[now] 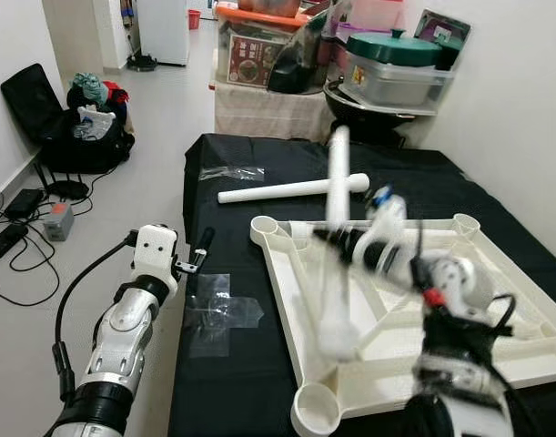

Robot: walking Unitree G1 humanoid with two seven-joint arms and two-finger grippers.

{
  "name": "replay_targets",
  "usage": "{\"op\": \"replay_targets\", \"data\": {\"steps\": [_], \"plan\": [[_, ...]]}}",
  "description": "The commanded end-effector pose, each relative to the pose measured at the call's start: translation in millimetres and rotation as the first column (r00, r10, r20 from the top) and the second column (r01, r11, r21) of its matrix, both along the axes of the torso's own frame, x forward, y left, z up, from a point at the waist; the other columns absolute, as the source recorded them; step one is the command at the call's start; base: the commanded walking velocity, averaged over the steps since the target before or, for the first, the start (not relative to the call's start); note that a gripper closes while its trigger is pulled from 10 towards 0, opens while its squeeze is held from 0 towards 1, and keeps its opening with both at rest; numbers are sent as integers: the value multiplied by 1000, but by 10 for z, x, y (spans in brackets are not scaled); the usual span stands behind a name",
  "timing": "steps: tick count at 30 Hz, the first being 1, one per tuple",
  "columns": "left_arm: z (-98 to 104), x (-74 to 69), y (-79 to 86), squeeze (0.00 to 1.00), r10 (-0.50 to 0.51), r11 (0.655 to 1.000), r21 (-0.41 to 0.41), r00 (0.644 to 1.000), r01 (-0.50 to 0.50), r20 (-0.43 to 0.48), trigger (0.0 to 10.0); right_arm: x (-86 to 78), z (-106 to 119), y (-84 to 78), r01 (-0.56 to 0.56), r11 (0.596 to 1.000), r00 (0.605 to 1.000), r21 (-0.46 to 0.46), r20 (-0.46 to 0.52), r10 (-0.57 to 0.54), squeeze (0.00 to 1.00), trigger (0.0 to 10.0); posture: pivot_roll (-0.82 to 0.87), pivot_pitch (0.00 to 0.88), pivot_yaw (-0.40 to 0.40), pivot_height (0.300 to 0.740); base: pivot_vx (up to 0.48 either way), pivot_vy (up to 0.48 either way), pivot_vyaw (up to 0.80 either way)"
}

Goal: Building children table

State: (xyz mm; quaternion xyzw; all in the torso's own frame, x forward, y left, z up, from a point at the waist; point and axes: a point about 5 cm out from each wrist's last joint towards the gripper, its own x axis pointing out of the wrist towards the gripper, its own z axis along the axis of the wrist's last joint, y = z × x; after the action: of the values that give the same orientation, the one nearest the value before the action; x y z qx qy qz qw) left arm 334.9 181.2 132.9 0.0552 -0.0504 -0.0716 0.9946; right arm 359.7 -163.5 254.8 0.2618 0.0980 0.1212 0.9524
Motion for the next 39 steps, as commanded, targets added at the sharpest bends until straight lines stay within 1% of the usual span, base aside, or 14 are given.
{"op": "replay_targets", "data": {"steps": [1, 4, 6, 7, 8, 9, 10, 13, 19, 21, 22, 29, 34, 39], "plan": [[-2, -6, -41, 0, -21, 1000, -6, 1000, 21, -6, 10000, -13, 5, -24, 9, 1000, 1000, 19, 17, -9, 0, 0, 43, 0, -136, 740, 0, 0, 0], [4, -11, -53, 0, -33, 999, -11, 999, 33, -4, 10000, -9, 86, -32, 22, 999, 998, 25, 57, -23, 0, 0, 44, 0, -135, 740, 0, 0, 0], [67, -20, -134, 0, -106, 993, -54, 994, 107, 15, 10000, 5, 304, -29, 86, 995, 978, 51, 186, -94, 0, 0, 43, 0, -123, 740, 0, 0, 0], [67, -20, -134, 0, -106, 993, -54, 994, 107, 15, 10000, 5, 304, -29, 86, 995, 978, 51, 186, -94, 0, 0, 43, 0, -123, 740, 0, 0, 0], [173, -36, -249, 0, -202, 972, -115, 978, 207, 51, 10000, 10, 371, 38, 126, 988, 959, 84, 246, -143, 0, 0, 52, 0, -122, 740, 0, 0, 0], [339, -109, -489, 0, -404, 879, -226, 908, 419, 114, 10000, 10, 333, 190, 164, 978, 940, 130, 280, -195, 0, 0, 77, 0, -125, 740, 0, 0, 0], [339, -109, -489, 0, -404, 879, -226, 908, 419, 114, 10000, 10, 333, 190, 164, 978, 940, 130, 280, -195, 0, 0, 77, 0, -125, 740, 0, 0, 0], [417, -206, -671, 0, -552, 771, -287, 821, 568, 145, 10000, 19, 234, 302, 181, 974, 935, 139, 281, -214, 0, 0, 77, 0, -115, 740, 0, 0, 0], [427, -259, -741, 0, -613, 729, -283, 778, 624, 136, 10000, 25, 244, 344, 201, 972, 919, 124, 319, -231, 0, 0, 77, 0, -113, 740, 0, 0, 0], [387, -285, -768, 0, -652, 706, -273, 750, 653, 109, 10000, 26, 264, 387, 198, 973, 913, 119, 340, -228, 0, 0, 76, 0, -112, 740, 0, 0, 0], [326, -325, -795, 0, -705, 672, -253, 706, 696, 71, 10000, 8, 303, 510, 169, 981, 903, 94, 384, -193, 0, 0, 67, 0, -107, 740, 0, 0, 0], [308, -353, -815, 0, -735, 650, -242, 677, 720, 41, 10000, -36, 323, 672, 118, 989, 886, 88, 441, -145, 0, 0, 75, 0, -109, 740, 0, 0, 0], [275, -323, -772, 0, -721, 679, -198, 693, 707, 0, 10000, -88, 276, 952, -37, 994, 904, 105, 427, -11, 0, 0, 84, 0, -114, 740, 0, 0, 0], [283, -290, -765, 0, -704, 698, -185, 710, 692, 1, 10000, -107, 261, 1014, -60, 993, 902, 103, 432, 10, 0, 0, 82, 0, -113, 740, 0, 0, 0]]}}
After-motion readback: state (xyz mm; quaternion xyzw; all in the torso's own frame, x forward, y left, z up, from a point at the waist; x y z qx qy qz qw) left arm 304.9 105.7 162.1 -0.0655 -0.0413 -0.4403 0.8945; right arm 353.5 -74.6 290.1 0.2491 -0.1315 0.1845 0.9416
